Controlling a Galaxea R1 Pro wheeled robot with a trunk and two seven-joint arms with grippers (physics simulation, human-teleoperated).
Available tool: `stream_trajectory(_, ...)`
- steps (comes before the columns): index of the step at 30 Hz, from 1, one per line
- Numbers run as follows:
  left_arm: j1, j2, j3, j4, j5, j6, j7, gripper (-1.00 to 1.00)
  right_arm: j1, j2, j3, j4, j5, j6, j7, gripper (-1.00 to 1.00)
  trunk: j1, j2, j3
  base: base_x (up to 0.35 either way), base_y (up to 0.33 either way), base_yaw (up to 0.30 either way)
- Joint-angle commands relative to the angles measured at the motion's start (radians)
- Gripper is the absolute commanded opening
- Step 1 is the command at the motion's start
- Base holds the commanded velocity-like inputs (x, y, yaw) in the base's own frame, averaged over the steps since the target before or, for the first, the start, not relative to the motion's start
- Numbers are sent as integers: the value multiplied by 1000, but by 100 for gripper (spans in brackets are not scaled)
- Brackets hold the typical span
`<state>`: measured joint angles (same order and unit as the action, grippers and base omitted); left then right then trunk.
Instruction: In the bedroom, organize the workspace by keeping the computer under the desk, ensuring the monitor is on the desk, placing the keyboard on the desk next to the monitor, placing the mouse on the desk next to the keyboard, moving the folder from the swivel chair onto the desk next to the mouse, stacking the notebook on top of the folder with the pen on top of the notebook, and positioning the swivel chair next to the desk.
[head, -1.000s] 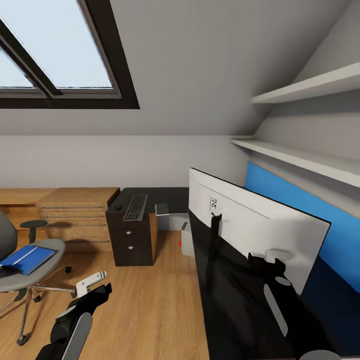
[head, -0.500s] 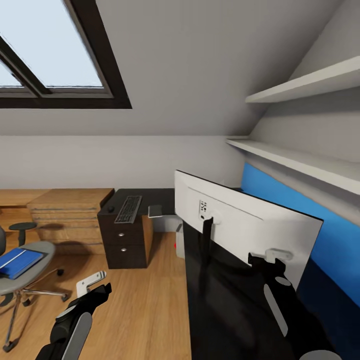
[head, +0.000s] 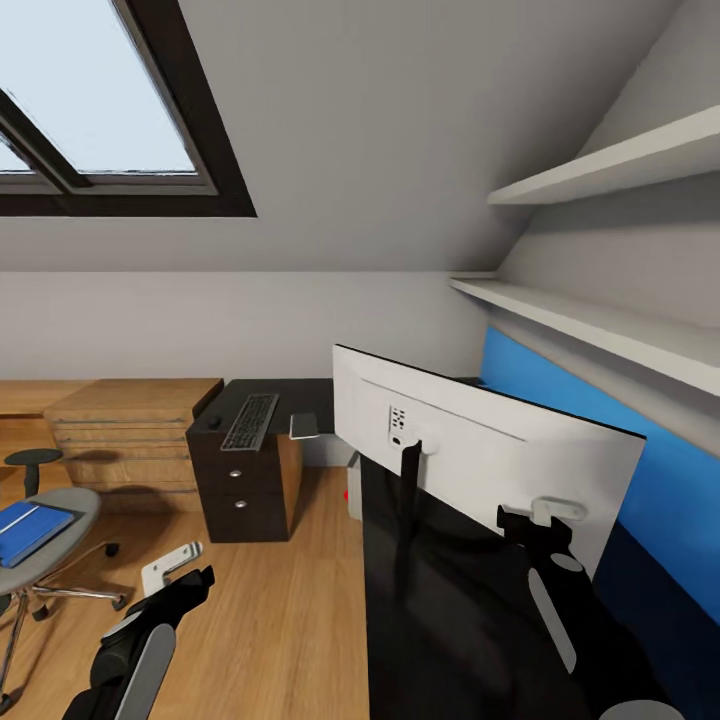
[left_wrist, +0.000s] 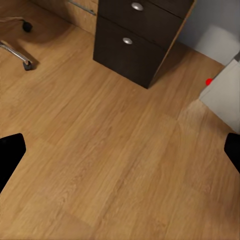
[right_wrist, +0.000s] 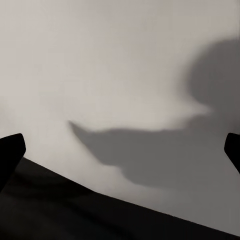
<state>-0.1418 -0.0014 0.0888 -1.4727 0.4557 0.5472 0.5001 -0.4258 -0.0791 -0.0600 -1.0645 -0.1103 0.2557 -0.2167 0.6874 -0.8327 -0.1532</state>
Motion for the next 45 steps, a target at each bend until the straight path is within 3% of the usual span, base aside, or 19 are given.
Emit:
stream_trajectory(1,-1,0,4,-1,11,2,8,100,-1,-1,2,-2,-11,4,-6,100,0,-1,-2,7,-5,0)
stream_trajectory(13,-1,0,11,-1,11,2,8,100,-1,-1,2,-2,-10,4,-6,100,0,-1,-2,161,-37,0)
stream_trajectory(45,-1,-2,8,-1,9,0,8,100,-1,-1,3,-3,-9,4,-7,100,0,-1,-2,52,-2,0)
